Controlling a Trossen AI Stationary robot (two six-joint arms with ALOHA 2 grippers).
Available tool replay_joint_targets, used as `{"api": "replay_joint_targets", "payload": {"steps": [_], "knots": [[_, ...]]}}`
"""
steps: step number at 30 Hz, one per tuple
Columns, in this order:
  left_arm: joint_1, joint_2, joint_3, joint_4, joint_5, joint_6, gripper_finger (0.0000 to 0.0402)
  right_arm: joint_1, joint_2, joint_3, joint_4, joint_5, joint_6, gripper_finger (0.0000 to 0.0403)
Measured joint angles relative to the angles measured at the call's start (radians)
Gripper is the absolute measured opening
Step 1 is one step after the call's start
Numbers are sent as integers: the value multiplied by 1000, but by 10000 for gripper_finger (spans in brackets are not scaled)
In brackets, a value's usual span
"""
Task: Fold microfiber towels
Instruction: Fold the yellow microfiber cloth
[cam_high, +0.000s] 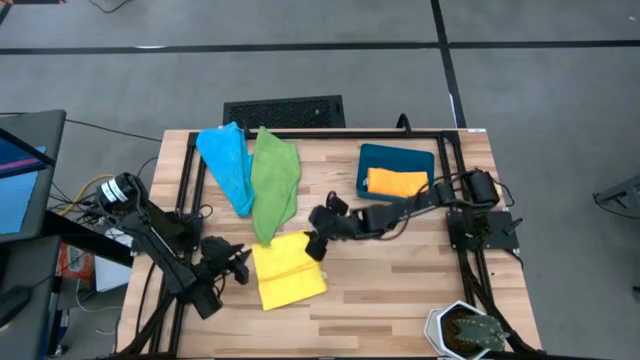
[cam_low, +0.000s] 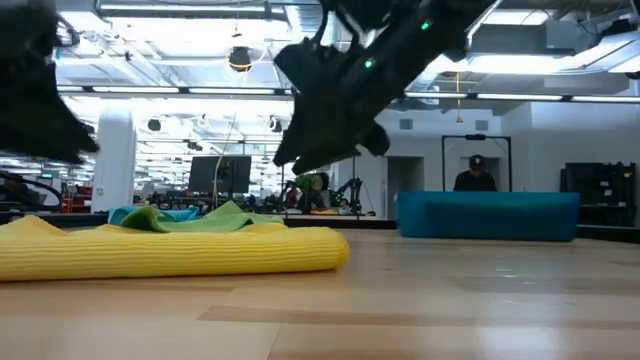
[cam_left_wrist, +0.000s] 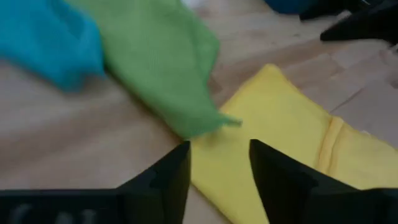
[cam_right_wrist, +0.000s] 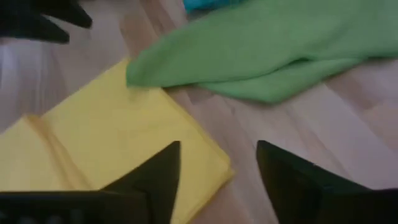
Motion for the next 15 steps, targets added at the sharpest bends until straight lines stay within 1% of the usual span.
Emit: {"api": "replay_joint_targets", "payload": {"steps": [3,5,7,9,12,15], "knots": [[18,1,-109,259,-2,17,187,-50,23,-2,-5,-91,-8,264],[35,1,-176,417,-4,51,198,-71,63,4,40,-123,-15,280],[59,0,-219,530,-2,105,202,-85,83,-3,22,-133,-16,285],[92,0,-242,573,35,168,204,-89,107,6,54,-139,-16,285],[154,0,-247,550,94,252,205,-91,146,5,65,-140,-15,286],[212,-2,-245,547,118,326,205,-91,169,6,87,-143,-9,286]]}}
